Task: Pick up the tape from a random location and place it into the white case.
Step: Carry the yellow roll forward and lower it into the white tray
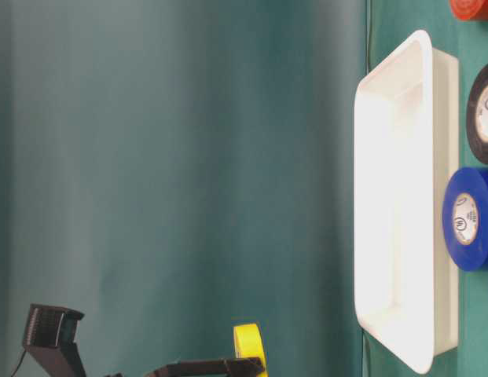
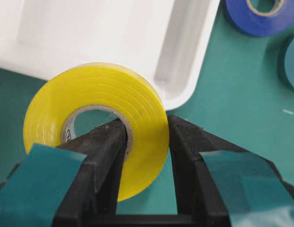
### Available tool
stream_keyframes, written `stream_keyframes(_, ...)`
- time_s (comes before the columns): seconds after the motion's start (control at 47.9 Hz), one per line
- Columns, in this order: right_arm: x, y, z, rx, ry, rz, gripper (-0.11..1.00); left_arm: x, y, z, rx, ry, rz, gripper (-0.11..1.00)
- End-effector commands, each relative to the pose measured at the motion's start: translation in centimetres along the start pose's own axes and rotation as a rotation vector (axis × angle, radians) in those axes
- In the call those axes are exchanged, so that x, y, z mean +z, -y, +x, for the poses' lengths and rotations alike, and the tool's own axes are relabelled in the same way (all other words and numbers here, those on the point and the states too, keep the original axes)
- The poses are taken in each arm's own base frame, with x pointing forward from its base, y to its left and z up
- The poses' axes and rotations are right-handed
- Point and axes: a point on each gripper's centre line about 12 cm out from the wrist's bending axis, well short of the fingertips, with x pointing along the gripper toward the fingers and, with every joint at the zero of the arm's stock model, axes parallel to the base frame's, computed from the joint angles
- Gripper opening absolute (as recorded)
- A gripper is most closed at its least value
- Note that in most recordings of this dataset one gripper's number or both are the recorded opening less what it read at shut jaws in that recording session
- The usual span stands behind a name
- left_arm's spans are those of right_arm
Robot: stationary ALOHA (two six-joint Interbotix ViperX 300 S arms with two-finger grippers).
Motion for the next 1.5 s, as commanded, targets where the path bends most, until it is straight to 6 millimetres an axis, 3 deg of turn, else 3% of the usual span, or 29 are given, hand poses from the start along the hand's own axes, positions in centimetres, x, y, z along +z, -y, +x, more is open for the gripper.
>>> stream_keyframes(0.0,1.3,0.0,0.2,0.000,0.031,0.002,0.00,1.0,-0.2,-0.6,0.007,0.039,0.001,0.24)
stream_keyframes(0.48,1.5,0.0,0.2,-0.002,0.014,0.003,0.00,9.0,0.4,0.8,0.000,0.108,0.105,0.24)
stream_keyframes(0.668,1.4,0.0,0.2,0.000,0.012,0.003,0.00,11.2,0.8,1.7,-0.008,0.094,0.121,0.24)
stream_keyframes(0.981,1.3,0.0,0.2,0.000,0.008,0.003,0.00,12.6,1.0,2.7,-0.014,0.064,0.127,0.24)
stream_keyframes(1.483,1.2,0.0,0.3,-0.002,0.005,0.003,0.00,12.7,1.0,2.8,-0.015,0.058,0.132,0.24)
